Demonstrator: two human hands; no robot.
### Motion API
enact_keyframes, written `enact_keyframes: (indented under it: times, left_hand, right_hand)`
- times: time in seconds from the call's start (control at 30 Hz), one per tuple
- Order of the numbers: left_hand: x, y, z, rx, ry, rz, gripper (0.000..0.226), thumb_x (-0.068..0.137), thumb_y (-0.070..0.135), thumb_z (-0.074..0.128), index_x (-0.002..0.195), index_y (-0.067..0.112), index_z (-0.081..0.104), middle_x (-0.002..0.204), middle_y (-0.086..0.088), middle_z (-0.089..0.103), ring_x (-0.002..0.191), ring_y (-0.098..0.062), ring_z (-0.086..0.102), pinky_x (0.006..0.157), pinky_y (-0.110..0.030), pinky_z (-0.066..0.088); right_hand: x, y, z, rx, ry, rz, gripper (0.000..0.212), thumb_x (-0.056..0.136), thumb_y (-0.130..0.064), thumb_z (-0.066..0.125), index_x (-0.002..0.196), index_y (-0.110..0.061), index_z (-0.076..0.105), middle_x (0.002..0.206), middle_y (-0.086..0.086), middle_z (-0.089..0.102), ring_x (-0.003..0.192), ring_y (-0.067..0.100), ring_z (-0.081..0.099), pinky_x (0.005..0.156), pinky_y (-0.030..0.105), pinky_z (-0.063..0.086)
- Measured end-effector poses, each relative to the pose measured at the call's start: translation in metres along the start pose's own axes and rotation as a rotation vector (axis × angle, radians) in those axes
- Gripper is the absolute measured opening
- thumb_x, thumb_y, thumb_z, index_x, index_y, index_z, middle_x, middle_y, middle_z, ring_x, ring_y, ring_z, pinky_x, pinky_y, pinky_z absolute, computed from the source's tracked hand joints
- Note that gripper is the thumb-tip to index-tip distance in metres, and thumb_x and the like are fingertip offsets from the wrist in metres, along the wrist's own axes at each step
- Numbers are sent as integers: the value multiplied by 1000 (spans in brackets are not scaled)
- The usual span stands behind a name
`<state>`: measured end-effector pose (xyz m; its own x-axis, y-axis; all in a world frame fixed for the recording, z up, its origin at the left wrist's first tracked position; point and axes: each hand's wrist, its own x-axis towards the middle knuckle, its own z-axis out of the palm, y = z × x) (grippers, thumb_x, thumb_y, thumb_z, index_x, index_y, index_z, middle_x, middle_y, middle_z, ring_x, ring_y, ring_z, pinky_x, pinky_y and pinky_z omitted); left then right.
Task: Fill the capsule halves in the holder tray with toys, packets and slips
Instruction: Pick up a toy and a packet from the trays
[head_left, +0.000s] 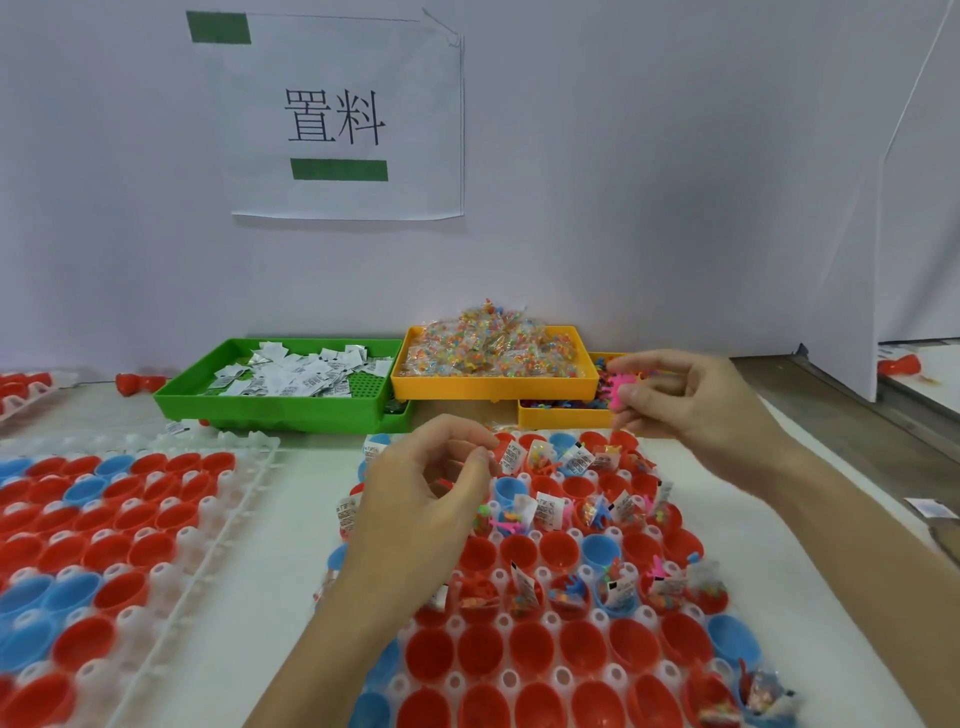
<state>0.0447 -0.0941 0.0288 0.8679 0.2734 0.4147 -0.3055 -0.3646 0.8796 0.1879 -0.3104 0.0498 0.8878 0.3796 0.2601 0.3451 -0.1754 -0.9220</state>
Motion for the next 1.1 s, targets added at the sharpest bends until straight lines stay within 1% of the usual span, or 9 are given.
enact_keyframes:
  times: [0.1, 0.27, 0.37, 0.5, 0.6, 0.73, 0.93, 1.0, 1.1]
  left_hand:
    - [-1, -1, 4, 15, -34, 13, 21, 92, 6, 61, 85, 23, 71, 75, 1, 72, 71, -21, 67, 63, -29, 54]
    - [-4, 0, 12, -38, -119, 9, 10, 86, 21, 75, 90, 30, 74, 80, 3, 75, 74, -16, 72, 72, -35, 59]
    - [-6, -2, 14, -31, -170, 19, 14, 79, 26, 79, 92, 29, 74, 81, 5, 76, 75, -14, 73, 73, -35, 60]
    - [-7, -3, 16, -15, -174, 34, 12, 81, 12, 79, 87, 21, 74, 73, 2, 75, 68, -12, 72, 65, -24, 57]
    - [-7, -3, 18, -2, -152, 13, 9, 81, 9, 79, 82, 16, 74, 69, -1, 73, 63, -16, 71, 63, -28, 58]
    - [-8, -2, 17, 46, -173, 5, 9, 83, 8, 77, 80, 16, 74, 65, 0, 71, 61, -15, 69, 63, -32, 59]
    - [-9, -2, 19, 32, -222, 10, 7, 81, 14, 79, 78, 19, 76, 67, 2, 73, 63, -15, 70, 63, -28, 59]
    - [-8, -2, 17, 3, -203, 21, 4, 83, 18, 78, 81, 21, 76, 70, 2, 74, 65, -16, 71, 64, -30, 58]
    - [-5, -6, 11, -26, -137, 27, 8, 88, 18, 73, 83, 25, 75, 72, 1, 74, 68, -20, 71, 68, -37, 59]
  right_hand:
    - [-24, -15, 17, 5, -96, -25, 21, 92, -4, 65, 109, -13, 70, 81, 11, 77, 75, 24, 76, 65, 24, 60]
    - [-50, -34, 35, 70, -226, -53, 24, 80, -17, 72, 102, -9, 67, 78, 13, 76, 74, 26, 76, 64, 24, 59]
    - [-56, -34, 41, 36, -236, -75, 26, 75, -23, 74, 96, -10, 64, 76, 10, 77, 71, 24, 76, 64, 23, 59]
    - [-56, -28, 44, 4, -237, -96, 12, 83, -12, 75, 91, -14, 66, 78, 9, 77, 72, 23, 76, 66, 25, 59]
    - [-55, -25, 44, -32, -242, -143, 6, 88, -8, 72, 89, -14, 71, 80, 6, 77, 73, 21, 75, 67, 26, 59]
    - [-56, -27, 39, -88, -266, -163, 9, 86, -11, 74, 88, -19, 76, 79, 0, 76, 70, 17, 74, 67, 22, 58]
    - [-53, -30, 23, -128, -284, -119, 12, 81, -3, 77, 86, -15, 77, 78, 3, 77, 67, 18, 75, 65, 21, 58]
    - [-52, -35, 9, -197, -351, -85, 10, 81, -6, 78, 83, -16, 78, 77, 5, 76, 66, 18, 74, 63, 20, 57]
    - [-55, -41, -7, -261, -594, 11, 11, 82, -7, 79, 82, -19, 79, 82, 7, 76, 73, 17, 73, 67, 20, 56]
